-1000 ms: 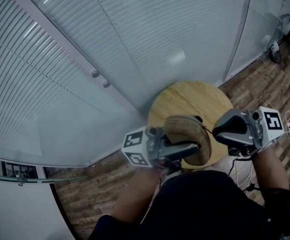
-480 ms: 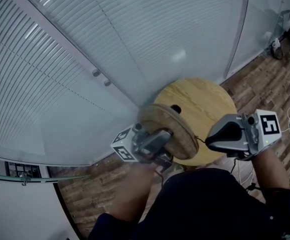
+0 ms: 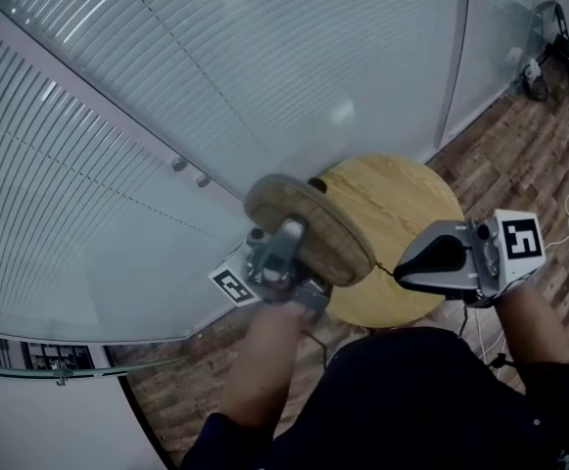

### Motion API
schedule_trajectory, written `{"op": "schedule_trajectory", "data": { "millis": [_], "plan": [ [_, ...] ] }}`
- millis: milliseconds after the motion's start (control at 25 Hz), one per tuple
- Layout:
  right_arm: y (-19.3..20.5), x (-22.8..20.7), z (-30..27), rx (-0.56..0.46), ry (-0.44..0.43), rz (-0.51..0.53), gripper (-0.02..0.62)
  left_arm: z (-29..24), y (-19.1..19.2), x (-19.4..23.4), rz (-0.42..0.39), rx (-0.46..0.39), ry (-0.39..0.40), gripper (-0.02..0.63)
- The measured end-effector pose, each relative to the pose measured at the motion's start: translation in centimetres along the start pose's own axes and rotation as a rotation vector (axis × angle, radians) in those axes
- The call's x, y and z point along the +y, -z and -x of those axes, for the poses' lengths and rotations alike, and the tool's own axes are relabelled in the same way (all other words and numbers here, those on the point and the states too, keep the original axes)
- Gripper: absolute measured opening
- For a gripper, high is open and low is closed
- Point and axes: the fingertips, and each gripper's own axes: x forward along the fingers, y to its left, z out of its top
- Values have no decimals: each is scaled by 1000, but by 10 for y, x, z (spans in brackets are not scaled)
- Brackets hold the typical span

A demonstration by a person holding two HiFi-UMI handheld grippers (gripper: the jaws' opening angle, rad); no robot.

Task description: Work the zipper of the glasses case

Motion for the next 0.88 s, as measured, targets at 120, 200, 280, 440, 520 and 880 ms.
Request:
{"op": "schedule_trajectory", "data": {
  "millis": [120, 200, 280, 440, 520, 880],
  "plan": [
    [0, -4, 0, 33, 33, 44, 14, -3, -4, 9, 26, -8, -24, 302],
    [3, -7, -1, 64, 45, 80, 14, -3, -8, 16, 38, -25, -37, 302],
    [5, -10, -1, 93, 52, 110, 14, -4, -12, 22, 48, -55, -41, 302],
    [2, -9, 2, 119, 78, 164, 14, -12, -10, 34, 88, -109, -63, 303],
    [4, -10, 0, 153, 96, 201, 14, -13, -11, 39, 110, -140, -74, 304],
    [22, -15, -10, 210, 129, 247, 14, -15, -9, 54, 163, -221, -118, 302]
  ]
}}
